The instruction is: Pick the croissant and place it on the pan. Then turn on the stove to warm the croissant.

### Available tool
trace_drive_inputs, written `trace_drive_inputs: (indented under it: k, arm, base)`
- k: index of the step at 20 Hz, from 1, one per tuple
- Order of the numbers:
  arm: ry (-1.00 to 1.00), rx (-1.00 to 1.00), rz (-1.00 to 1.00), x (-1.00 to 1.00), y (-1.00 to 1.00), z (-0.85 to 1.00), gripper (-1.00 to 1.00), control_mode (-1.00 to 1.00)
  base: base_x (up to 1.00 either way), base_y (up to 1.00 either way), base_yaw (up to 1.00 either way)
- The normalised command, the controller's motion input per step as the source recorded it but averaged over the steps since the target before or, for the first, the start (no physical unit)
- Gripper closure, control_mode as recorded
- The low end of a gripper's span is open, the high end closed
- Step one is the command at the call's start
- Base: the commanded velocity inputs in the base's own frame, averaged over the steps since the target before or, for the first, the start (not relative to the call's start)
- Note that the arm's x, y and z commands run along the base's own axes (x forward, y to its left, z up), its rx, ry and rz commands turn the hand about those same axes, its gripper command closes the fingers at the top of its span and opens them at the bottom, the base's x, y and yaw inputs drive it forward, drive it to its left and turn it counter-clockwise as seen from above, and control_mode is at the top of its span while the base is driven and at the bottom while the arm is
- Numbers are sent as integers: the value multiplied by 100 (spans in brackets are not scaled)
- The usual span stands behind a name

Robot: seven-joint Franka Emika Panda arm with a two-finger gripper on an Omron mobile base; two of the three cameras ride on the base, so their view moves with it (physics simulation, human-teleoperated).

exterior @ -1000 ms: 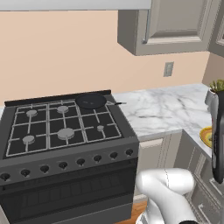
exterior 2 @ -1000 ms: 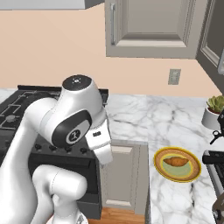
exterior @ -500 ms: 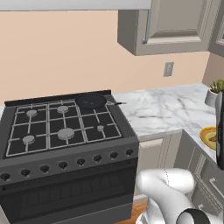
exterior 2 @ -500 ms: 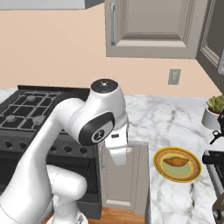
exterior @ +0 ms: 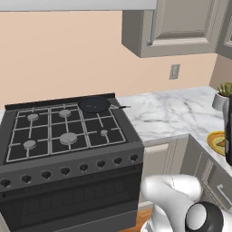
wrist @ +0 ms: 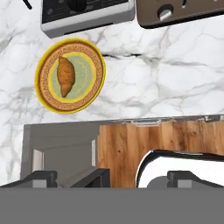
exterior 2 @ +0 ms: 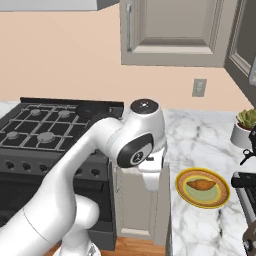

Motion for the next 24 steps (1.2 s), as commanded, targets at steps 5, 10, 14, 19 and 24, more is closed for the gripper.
trace_drive_inputs:
  k: [5, 10, 14, 19, 24]
  arm:
    - [0, 7, -3, 21, -29, -19, -100, -100]
    - [0, 4, 0, 12, -6, -24, -100, -100]
    - [0, 3, 0, 11, -3, -29, -100, -100]
    - [0, 2, 0, 15, -16, -22, -100, -100]
    - [2, 0, 0, 18, -26, -20, -100, -100]
  base:
    - [0, 0, 0]
    - [0, 0, 0]
    - [0, 0, 0]
    - [0, 0, 0]
    - [0, 0, 0]
